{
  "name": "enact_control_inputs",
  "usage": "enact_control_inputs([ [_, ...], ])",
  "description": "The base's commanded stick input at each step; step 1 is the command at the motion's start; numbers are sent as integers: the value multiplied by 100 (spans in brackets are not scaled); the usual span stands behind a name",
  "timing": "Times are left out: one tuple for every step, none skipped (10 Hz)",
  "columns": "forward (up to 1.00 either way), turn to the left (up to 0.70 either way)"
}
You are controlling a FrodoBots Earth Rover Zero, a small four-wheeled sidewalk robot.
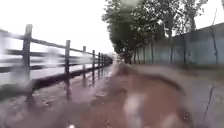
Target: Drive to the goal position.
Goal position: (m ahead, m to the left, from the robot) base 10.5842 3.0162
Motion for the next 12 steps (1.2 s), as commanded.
enact_control_inputs([
  [100, -23],
  [100, -33],
  [100, -4],
  [100, -16],
  [100, -27],
  [100, -4],
  [100, -31],
  [100, -38],
  [100, -23],
  [100, -7],
  [100, 0],
  [100, 0],
])
